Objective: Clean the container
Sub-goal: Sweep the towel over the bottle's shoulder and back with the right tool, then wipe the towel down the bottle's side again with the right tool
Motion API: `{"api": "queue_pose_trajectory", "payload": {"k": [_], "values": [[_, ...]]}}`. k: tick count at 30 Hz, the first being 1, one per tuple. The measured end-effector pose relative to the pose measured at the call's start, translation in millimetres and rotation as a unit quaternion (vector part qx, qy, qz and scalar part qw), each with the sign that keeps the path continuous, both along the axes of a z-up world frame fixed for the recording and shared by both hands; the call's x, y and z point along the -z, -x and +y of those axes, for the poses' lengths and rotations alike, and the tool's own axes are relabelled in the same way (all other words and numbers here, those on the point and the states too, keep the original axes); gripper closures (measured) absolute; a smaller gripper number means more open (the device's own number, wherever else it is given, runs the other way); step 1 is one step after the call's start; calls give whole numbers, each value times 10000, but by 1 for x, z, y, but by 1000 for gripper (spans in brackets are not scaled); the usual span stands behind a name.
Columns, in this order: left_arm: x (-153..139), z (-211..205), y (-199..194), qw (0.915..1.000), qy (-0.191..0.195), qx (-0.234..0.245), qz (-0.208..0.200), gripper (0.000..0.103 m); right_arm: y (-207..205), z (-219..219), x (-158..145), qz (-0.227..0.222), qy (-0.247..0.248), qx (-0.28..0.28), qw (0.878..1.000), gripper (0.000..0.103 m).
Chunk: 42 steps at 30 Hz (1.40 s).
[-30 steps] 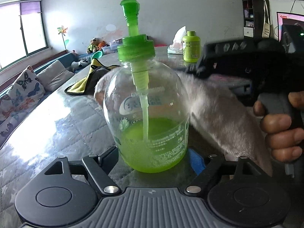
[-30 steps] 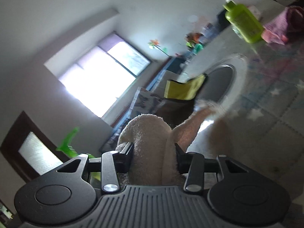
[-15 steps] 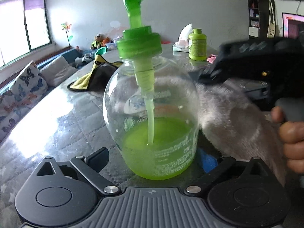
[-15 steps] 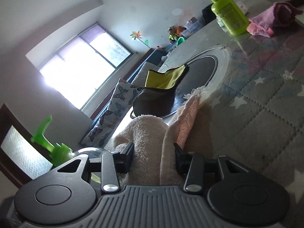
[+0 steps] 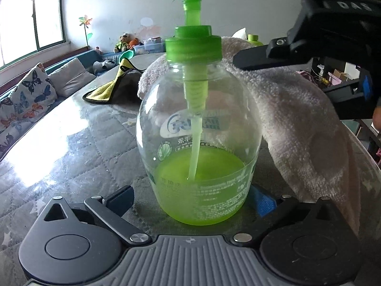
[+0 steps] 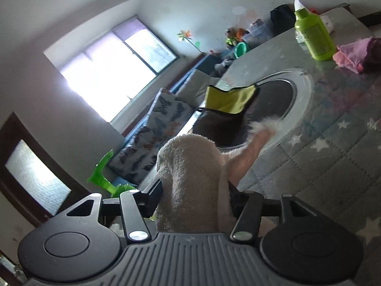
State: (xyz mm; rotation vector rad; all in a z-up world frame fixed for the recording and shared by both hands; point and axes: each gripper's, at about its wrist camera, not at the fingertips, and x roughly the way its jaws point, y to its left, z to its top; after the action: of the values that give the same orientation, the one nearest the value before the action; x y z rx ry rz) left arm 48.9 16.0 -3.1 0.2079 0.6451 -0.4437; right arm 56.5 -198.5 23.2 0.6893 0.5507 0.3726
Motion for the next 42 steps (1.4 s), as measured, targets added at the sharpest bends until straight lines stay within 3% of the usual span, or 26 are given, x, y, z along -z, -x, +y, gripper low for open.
{"api": "queue_pose_trajectory", "payload": {"k": [3,6,8,16,25,33,36,42], "values": [[0,0,1,10000,7,0,10,0,-8,-8,2,308,-289,101,9991,64],[0,1,-1,10000,22,0,25,0,-11,-11,5,465,-113,319,9983,67],[0,1,-2,10000,20,-2,23,0,-9,-10,3,422,50,317,9986,67],[1,4,-3,10000,48,-1,52,0,-15,-2,-30,-102,-95,-231,9996,69],[2,-1,3,10000,-41,-6,-35,0,-38,-2,-4,345,188,-279,9988,69],[1,-11,19,9987,-361,-45,-351,0,-27,4,20,570,1029,-217,9928,69],[-2,-14,22,9990,-265,-267,-235,0,-16,6,20,476,1230,-211,9910,69],[-26,-4,30,9966,299,-565,-526,0,-5,4,19,454,1241,-299,9908,69]]}}
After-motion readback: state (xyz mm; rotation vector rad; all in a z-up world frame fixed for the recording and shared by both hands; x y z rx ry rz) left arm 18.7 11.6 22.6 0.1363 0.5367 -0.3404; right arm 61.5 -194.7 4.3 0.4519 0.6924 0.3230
